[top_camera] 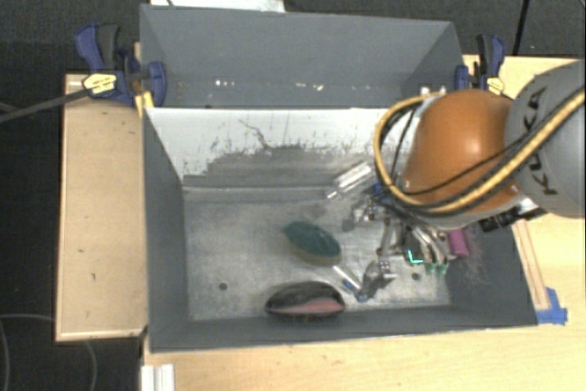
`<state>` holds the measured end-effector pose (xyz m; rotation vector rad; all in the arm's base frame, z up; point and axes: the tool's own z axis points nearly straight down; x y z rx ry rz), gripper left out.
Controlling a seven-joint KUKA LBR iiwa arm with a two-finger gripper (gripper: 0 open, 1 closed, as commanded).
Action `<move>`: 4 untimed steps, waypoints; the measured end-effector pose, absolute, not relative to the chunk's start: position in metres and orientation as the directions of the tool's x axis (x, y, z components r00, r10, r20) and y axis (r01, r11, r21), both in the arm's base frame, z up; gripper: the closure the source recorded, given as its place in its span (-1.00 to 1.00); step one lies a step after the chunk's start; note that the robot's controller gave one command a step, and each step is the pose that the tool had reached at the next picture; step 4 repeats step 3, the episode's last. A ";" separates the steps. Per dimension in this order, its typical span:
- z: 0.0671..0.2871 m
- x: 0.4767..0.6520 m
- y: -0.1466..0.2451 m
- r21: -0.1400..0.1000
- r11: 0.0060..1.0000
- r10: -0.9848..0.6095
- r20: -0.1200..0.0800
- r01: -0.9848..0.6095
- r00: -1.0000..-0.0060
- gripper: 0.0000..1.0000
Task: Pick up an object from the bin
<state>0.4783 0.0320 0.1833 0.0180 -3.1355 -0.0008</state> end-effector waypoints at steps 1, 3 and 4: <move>0.071 0.511 0.068 0.000 0.992 -0.127 -0.011 -0.127 -0.992 -1.00; 0.266 0.499 0.062 -0.004 0.789 -0.614 -0.007 -0.614 -0.789 1.00; 0.266 0.499 0.062 -0.004 0.789 -0.614 -0.007 -0.614 -0.789 1.00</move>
Offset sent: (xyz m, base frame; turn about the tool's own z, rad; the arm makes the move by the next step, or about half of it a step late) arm 0.0295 0.0351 -0.1132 -0.1173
